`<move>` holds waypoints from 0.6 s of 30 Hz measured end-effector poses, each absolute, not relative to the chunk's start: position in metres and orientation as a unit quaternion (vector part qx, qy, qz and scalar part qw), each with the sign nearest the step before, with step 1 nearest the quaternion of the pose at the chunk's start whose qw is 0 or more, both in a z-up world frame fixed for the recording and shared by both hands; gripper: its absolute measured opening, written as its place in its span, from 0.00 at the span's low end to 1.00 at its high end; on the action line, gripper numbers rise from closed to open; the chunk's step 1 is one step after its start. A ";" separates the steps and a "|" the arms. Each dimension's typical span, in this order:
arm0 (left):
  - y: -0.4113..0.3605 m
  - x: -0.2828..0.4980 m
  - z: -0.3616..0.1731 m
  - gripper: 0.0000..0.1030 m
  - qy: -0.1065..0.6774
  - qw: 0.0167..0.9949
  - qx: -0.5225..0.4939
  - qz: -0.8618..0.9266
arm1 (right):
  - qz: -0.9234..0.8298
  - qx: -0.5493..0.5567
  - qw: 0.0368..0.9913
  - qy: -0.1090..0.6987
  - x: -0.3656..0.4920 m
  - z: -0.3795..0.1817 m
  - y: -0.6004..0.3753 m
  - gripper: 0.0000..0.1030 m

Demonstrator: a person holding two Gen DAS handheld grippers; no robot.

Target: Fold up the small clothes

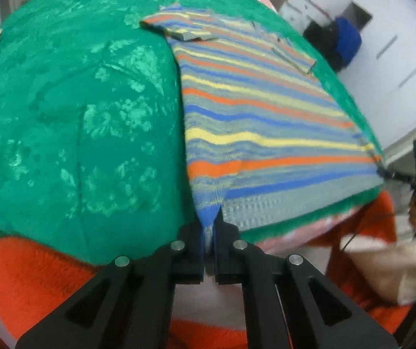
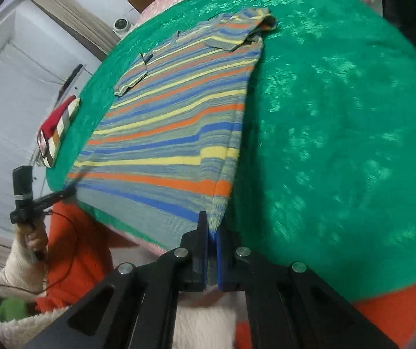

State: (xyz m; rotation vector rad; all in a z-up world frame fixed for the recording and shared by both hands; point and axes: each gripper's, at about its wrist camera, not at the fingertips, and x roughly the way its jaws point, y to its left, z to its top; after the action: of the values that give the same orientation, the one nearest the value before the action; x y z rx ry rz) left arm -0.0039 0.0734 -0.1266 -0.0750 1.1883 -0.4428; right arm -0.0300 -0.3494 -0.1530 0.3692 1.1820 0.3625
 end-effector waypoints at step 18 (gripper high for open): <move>0.062 0.000 -0.191 0.06 0.606 0.785 0.011 -0.127 | 0.103 0.206 0.766 0.600 -0.018 -0.247 -0.340 0.02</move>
State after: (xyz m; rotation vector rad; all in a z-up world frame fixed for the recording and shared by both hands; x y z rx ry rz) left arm -0.0005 0.0622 -0.1905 0.0243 1.3064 -0.2738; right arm -0.0176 -0.3395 -0.2465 0.4481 1.3038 0.2235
